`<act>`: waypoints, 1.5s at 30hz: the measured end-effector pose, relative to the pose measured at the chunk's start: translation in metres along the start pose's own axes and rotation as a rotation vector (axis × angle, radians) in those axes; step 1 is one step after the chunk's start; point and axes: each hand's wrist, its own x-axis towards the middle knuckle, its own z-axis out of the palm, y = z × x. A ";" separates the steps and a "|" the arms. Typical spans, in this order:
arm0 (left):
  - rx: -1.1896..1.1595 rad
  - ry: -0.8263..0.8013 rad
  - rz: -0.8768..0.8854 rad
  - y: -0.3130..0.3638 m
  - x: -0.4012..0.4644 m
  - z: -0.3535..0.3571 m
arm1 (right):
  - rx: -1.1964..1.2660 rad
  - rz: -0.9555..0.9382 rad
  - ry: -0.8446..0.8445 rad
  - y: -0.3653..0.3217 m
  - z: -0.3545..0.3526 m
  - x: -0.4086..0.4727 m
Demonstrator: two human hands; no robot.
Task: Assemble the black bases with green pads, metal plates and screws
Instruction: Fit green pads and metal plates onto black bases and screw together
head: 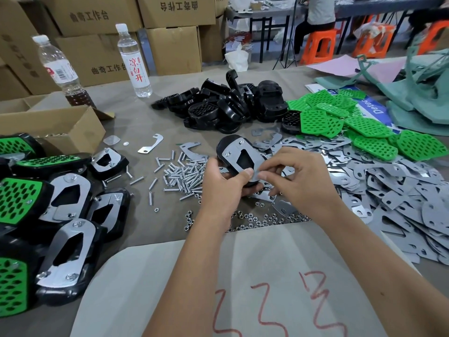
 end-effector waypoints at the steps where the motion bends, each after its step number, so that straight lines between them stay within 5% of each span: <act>1: -0.002 0.002 0.002 0.000 0.000 0.000 | 0.001 0.020 0.024 0.000 0.002 -0.001; 11: 0.007 0.021 0.003 -0.005 0.004 0.001 | -0.263 -0.202 -0.071 -0.001 -0.001 0.002; 17: -0.017 0.027 0.020 -0.002 0.000 0.001 | -0.101 -0.064 0.050 0.001 0.006 0.000; 35: 0.026 0.009 -0.005 0.001 0.000 -0.001 | 0.024 -0.011 -0.113 0.006 -0.003 0.001; 45: 0.010 0.017 -0.014 0.001 -0.002 0.001 | 0.029 -0.019 -0.019 0.006 0.004 0.001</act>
